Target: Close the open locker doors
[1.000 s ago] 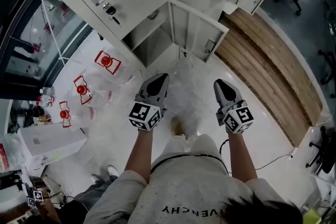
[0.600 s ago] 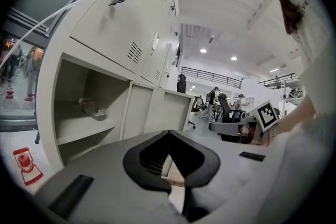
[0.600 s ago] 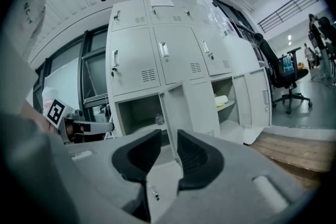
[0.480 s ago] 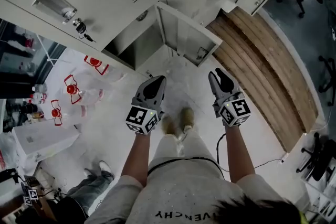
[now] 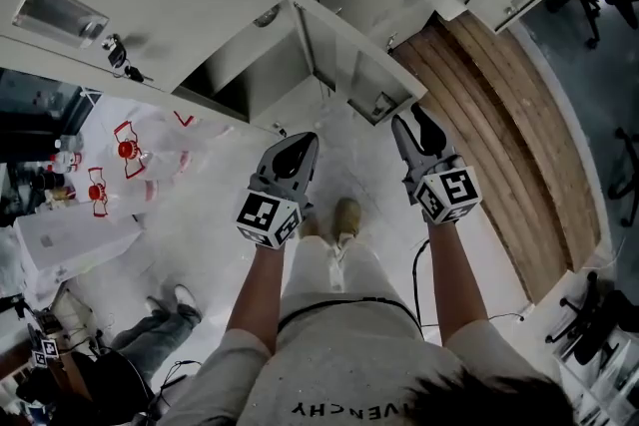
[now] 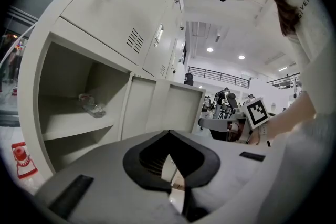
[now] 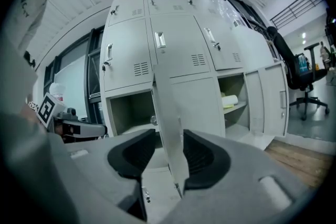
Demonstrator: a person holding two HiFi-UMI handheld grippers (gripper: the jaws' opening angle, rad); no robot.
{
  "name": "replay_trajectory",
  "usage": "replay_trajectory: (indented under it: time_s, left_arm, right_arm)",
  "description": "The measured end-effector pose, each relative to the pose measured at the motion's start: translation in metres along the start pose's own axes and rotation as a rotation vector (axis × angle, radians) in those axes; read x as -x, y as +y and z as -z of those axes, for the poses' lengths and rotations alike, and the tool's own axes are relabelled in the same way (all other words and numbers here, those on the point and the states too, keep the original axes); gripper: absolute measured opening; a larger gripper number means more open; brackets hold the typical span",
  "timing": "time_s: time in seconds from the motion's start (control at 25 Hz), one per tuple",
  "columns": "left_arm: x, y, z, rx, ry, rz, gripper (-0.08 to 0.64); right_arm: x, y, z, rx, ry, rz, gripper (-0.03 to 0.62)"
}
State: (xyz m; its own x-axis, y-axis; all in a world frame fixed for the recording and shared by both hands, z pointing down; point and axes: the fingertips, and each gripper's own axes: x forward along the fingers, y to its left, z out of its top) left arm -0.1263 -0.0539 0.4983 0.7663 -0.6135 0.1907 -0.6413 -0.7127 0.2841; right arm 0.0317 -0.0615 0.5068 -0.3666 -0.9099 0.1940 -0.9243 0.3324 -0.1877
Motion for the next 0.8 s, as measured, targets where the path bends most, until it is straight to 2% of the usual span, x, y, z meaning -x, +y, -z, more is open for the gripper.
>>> replay_trajectory:
  time_s: [0.28, 0.56, 0.8]
  left_arm:
    - [-0.006, -0.001, 0.010, 0.009, 0.014, -0.028, -0.003]
    - [-0.002, 0.006, 0.008, 0.006, 0.008, -0.063, -0.003]
    - [0.004, 0.012, 0.008, 0.009, -0.005, -0.081, -0.003]
  right_arm:
    - [-0.010, -0.003, 0.001, 0.013, 0.001, -0.064, 0.153]
    - [-0.012, 0.000, 0.001, 0.019, -0.004, -0.083, 0.141]
    - [-0.011, 0.009, 0.004, 0.027, 0.002, -0.097, 0.100]
